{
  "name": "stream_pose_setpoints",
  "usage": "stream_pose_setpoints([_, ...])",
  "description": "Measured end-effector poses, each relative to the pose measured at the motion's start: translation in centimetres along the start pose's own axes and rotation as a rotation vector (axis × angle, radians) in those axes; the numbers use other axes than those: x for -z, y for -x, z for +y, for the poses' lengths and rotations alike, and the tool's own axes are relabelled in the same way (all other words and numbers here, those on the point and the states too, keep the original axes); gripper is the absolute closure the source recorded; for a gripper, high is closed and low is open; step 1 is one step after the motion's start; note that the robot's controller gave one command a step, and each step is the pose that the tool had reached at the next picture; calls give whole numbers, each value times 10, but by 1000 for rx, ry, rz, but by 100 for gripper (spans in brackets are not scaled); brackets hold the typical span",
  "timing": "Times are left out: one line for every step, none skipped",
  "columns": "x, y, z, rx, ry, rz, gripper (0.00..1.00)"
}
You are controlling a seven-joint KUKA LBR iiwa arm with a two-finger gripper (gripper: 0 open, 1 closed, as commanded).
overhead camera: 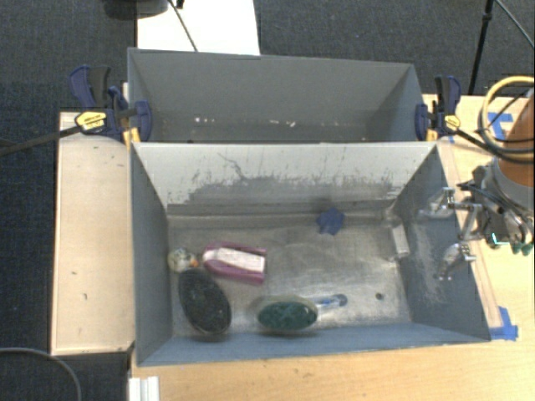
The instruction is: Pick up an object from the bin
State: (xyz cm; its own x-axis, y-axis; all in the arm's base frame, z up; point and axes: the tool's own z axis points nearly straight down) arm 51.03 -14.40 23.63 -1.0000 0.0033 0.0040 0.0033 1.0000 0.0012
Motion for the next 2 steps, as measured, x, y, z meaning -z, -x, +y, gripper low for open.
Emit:
stream_pose_setpoints([-82, 51, 78, -235, 2, -2, 0])
stream_pose_setpoints([-164, 81, 43, -545, 1, -8, 0])
